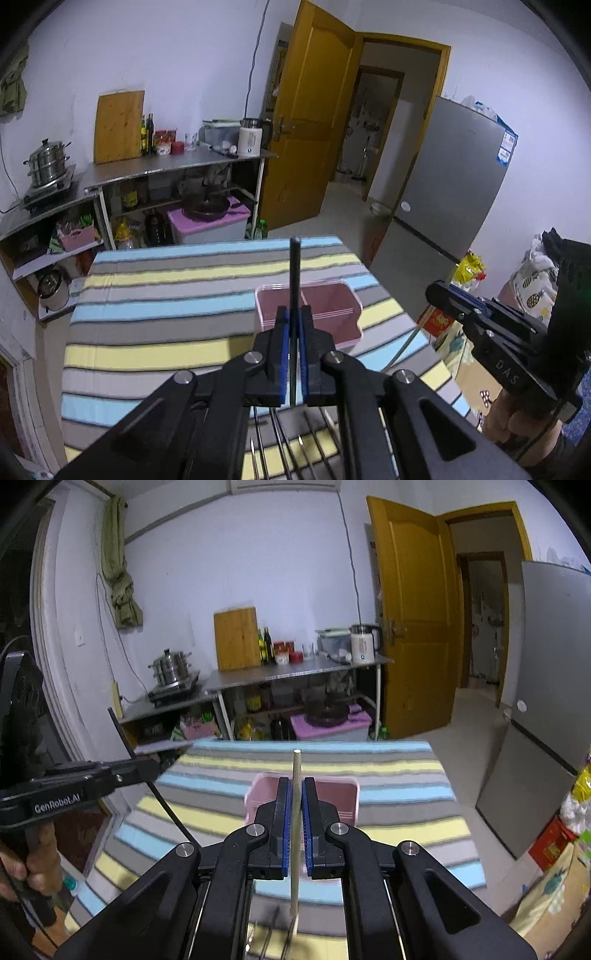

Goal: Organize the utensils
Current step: 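Lift both held chopsticks upright and carry them over the pink basket, then lower both chopsticks into the basket and open both grippers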

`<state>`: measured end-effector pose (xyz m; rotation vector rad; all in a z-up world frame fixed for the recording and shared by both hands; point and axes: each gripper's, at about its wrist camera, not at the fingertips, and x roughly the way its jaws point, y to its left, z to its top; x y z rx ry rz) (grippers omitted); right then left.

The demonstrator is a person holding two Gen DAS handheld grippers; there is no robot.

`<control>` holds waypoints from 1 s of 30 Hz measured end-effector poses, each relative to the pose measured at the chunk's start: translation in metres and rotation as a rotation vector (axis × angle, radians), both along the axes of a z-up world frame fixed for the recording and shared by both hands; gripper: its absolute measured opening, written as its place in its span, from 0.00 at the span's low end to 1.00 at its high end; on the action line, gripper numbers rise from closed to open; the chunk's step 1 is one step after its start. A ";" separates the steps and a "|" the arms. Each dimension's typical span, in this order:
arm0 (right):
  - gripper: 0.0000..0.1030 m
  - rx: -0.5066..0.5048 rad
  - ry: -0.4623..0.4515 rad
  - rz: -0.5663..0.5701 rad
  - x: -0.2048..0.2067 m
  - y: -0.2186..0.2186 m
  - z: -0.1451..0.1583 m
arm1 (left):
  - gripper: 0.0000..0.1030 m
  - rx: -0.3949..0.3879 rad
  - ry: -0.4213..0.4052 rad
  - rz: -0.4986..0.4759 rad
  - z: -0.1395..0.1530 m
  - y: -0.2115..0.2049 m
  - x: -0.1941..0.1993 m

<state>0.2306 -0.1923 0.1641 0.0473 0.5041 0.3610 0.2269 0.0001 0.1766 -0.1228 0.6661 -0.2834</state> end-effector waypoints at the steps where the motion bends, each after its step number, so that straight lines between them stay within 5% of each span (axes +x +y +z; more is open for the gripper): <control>1: 0.05 0.006 -0.008 0.001 0.004 0.001 0.003 | 0.05 -0.001 -0.005 0.000 0.003 -0.001 0.007; 10: 0.05 0.059 -0.035 -0.004 0.056 0.018 0.011 | 0.05 -0.014 -0.013 0.027 0.006 -0.001 0.056; 19: 0.05 0.061 -0.001 -0.006 0.082 0.025 -0.012 | 0.05 -0.046 -0.017 0.020 0.010 0.002 0.075; 30: 0.05 0.036 0.104 0.005 0.090 0.030 -0.065 | 0.05 -0.022 0.102 0.004 -0.049 -0.011 0.085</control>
